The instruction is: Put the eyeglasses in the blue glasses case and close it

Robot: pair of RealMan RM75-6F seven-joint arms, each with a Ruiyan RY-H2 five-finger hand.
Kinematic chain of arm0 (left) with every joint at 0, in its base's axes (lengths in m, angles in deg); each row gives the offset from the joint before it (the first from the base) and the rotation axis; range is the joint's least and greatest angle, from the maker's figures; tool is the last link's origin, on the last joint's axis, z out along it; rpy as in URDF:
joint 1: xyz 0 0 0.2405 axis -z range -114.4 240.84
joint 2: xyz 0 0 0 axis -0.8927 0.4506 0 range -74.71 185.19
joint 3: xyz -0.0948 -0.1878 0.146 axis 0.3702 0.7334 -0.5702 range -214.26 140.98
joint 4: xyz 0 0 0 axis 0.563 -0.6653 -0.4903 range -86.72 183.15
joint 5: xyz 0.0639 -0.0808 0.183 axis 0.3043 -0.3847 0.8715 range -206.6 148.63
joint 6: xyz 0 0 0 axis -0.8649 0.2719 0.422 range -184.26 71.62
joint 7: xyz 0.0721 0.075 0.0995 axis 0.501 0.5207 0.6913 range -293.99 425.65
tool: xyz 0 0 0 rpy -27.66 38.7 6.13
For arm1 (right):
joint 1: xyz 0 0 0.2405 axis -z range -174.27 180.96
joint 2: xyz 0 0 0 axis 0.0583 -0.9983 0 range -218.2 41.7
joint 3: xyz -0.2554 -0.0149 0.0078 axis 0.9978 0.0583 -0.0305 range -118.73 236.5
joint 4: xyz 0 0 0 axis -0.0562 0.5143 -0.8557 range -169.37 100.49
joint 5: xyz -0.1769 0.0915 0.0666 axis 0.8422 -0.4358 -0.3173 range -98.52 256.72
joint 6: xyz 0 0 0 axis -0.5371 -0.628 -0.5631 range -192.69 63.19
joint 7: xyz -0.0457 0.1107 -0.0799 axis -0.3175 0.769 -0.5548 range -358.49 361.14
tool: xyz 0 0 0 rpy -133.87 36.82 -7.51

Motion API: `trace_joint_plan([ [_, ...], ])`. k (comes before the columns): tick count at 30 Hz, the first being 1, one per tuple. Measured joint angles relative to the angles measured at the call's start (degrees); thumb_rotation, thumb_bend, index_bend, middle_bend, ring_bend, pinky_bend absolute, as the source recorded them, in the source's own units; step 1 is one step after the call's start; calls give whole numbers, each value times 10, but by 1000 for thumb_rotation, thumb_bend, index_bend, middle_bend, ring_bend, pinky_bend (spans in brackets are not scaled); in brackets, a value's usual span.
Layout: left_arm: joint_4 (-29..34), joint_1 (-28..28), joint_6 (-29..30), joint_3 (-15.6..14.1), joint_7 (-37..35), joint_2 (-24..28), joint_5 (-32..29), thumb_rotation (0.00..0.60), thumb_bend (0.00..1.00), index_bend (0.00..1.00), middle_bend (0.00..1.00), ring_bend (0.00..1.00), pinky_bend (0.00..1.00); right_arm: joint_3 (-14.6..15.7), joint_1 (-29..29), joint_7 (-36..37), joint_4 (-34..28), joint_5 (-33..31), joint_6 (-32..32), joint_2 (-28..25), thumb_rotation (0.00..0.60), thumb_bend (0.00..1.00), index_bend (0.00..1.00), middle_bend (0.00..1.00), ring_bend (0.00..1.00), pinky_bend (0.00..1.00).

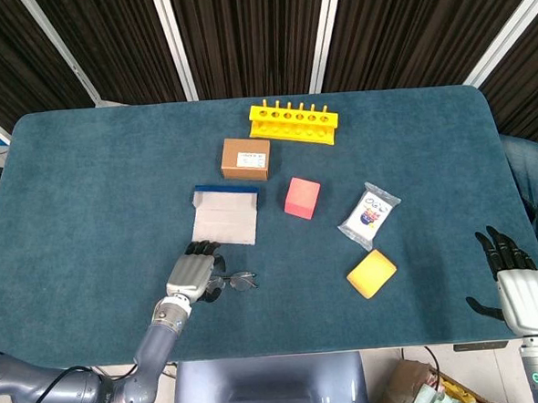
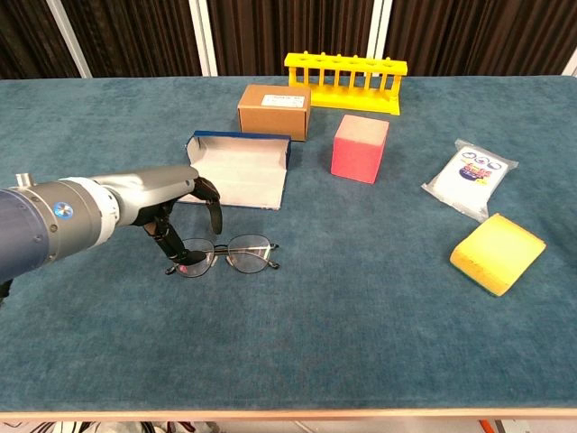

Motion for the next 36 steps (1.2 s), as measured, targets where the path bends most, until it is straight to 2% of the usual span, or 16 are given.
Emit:
trace_joint_plan([
  [16, -43, 7, 26, 9, 35, -57, 10, 600, 330, 466, 120, 0, 0, -1, -2, 1, -3, -6, -7, -3, 600, 130, 4, 0, 98, 224],
  [36, -64, -10, 27, 8, 44, -68, 27, 600, 357, 519, 147, 0, 0, 0, -2, 0, -5, -7, -9, -4, 600, 130, 4, 0, 99, 224],
])
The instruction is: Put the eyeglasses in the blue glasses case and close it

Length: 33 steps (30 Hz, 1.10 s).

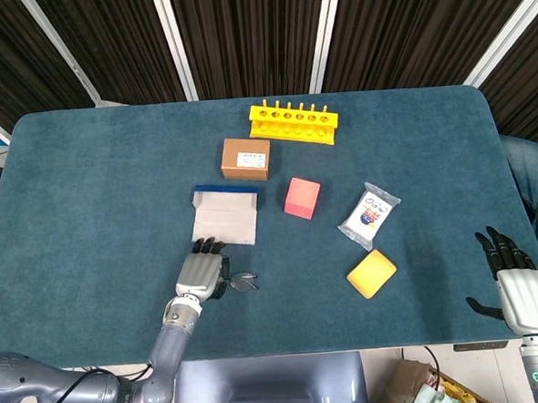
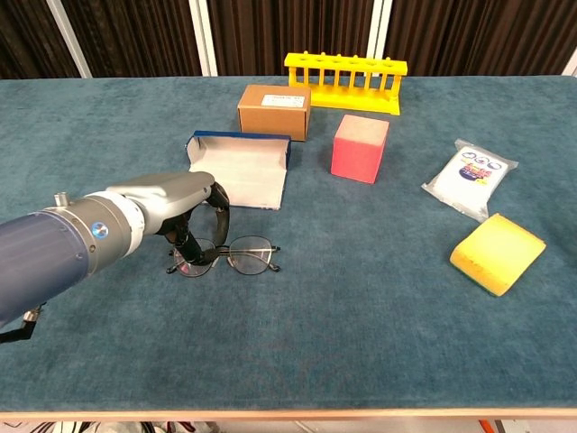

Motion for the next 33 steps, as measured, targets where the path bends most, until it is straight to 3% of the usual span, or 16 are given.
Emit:
trace_joint_plan([
  [33, -34, -6, -6, 19, 26, -23, 8, 600, 377, 541, 159, 0, 0, 1, -2, -2, -3, -4, -6, -2, 600, 131, 4, 0, 99, 224],
])
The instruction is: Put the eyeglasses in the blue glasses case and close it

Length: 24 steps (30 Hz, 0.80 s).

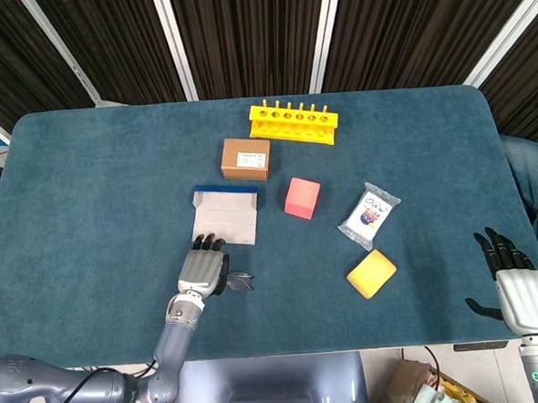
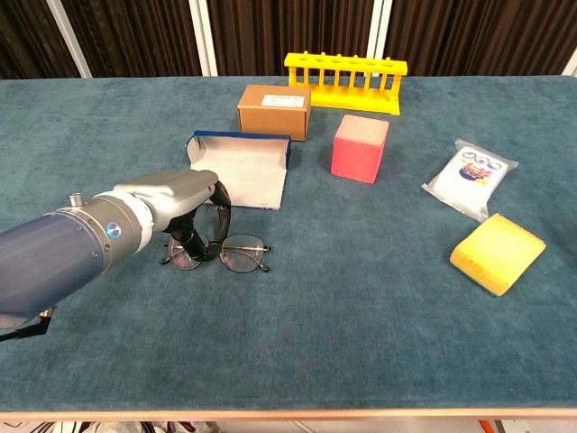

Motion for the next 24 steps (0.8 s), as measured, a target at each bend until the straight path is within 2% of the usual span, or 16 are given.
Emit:
trace_joint_plan([
  [24, 1, -11, 2, 3, 9, 3, 12, 600, 397, 545, 159, 0, 0, -1, -1, -9, -4, -8, -5, -1, 600, 131, 5, 0, 99, 224],
])
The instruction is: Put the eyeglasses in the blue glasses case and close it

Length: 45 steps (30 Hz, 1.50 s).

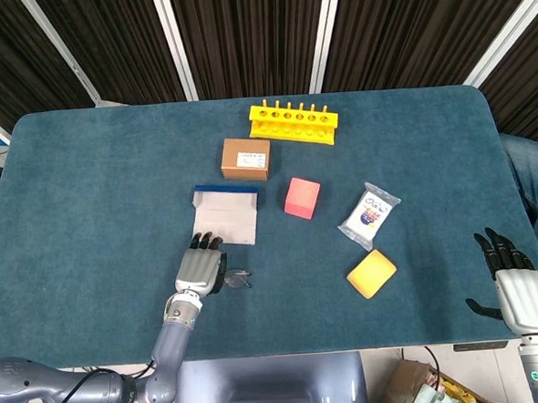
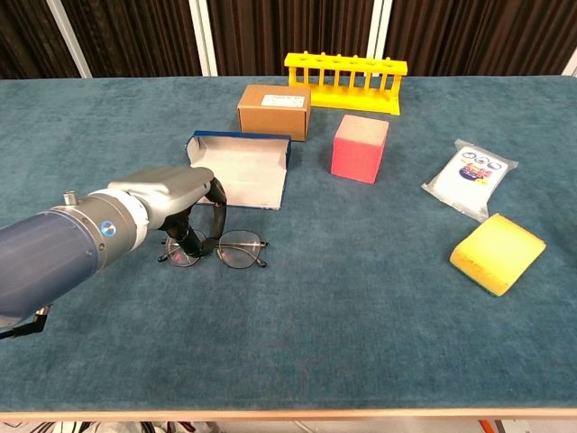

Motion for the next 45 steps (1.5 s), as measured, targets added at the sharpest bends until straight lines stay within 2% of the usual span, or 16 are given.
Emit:
trace_joint_plan([
  [15, 1, -4, 7, 5, 13, 1, -1, 600, 429, 568, 183, 0, 0, 0, 0, 3, -3, -3, -3, -2, 600, 132, 5, 0, 99, 224],
  [27, 13, -3, 16, 22, 24, 14, -9, 600, 429, 568, 182, 0, 0, 1, -1, 9, -4, -4, -6, -4, 600, 132, 5, 0, 99, 224],
  [38, 3, 32, 44, 72, 81, 13, -43, 600, 430, 570, 184, 0, 0, 1, -1, 11, -4, -4, -6, -4, 600, 132, 6, 0, 100, 224],
  [45, -35, 64, 59, 107, 112, -4, -65, 600, 430, 571, 184, 0, 0, 1, 0, 11, -4, -5, -6, -4, 600, 132, 5, 0, 99, 224],
])
